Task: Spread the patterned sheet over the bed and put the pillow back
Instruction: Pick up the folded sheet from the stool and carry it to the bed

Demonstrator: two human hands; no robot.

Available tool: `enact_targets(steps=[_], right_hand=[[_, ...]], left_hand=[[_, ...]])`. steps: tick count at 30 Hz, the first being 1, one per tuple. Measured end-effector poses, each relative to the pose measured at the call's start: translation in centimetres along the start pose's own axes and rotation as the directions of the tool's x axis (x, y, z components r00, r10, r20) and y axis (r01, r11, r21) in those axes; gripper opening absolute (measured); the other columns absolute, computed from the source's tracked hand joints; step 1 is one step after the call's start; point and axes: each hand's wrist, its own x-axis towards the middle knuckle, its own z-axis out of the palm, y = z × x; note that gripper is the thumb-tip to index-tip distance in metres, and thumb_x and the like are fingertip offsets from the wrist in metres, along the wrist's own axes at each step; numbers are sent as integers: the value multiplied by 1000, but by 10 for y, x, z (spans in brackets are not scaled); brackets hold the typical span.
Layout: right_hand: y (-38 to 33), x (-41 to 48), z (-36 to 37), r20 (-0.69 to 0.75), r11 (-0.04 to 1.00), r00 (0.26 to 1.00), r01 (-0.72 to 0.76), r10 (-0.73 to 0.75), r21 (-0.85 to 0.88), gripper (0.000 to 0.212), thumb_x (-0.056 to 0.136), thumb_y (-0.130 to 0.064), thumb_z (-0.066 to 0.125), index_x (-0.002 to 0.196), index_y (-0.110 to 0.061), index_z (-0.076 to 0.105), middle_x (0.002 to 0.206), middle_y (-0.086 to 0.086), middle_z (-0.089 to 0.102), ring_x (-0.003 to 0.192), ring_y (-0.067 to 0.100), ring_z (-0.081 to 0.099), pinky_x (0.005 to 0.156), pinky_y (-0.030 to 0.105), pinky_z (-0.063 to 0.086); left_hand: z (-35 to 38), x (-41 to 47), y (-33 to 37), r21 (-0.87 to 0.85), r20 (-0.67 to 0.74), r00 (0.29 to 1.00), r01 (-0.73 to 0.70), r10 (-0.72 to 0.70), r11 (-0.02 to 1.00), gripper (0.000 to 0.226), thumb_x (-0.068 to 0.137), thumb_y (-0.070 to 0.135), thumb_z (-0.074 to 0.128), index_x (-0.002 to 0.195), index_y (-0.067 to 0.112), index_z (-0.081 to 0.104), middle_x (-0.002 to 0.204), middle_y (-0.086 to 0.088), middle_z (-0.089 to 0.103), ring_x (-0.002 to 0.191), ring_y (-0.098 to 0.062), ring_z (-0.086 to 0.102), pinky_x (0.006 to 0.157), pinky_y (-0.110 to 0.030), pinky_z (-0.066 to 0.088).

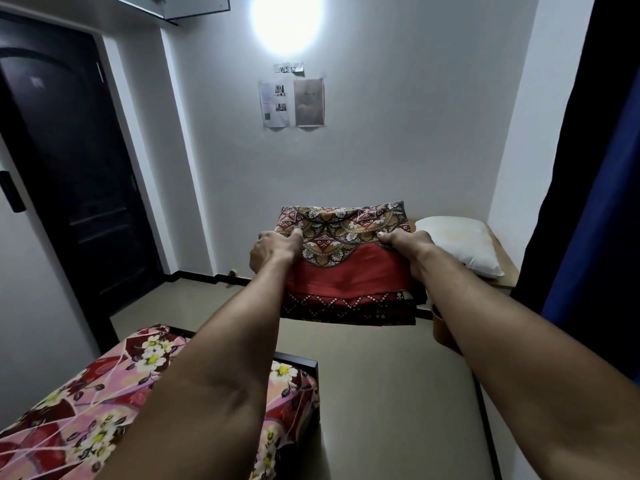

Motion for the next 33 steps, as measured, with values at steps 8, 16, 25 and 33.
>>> enact_targets(steps=[8,16,25,33], right_hand=[[-17,53,32,-63,1000,998,-23,23,4,50,73,-30,85,112,-1,70,106,12,73,93,28,70,83,36,56],[-24,97,50,-98,999,995,-35,35,3,49,76,-29,84,113,0,69,107,12,71,88,26,68,71,29,49],[-17,154,53,-108,998,993,-48,50,27,51,80,-26,83,120,-1,65,110,11,70,84,23,64,60,25,43],[-25,222,36,-114,999,992,-49,50,11,53,75,-30,85,116,-2,68,110,9,71,95,26,69,80,31,54]], left_hand=[[20,70,24,-9,37,998,-40,41,999,73,86,64,52,131,7,56,131,-15,63,121,-33,59,90,-36,46],[48,121,38,-11,74,996,-56,57,998,75,84,65,52,131,6,58,130,-16,63,120,-34,60,92,-37,47],[96,157,60,9,108,993,-54,53,998,78,85,68,52,131,5,57,131,-15,62,121,-33,59,93,-37,46],[142,185,109,4,86,995,-48,47,999,76,86,66,52,132,5,56,132,-16,62,122,-34,58,93,-37,46]])
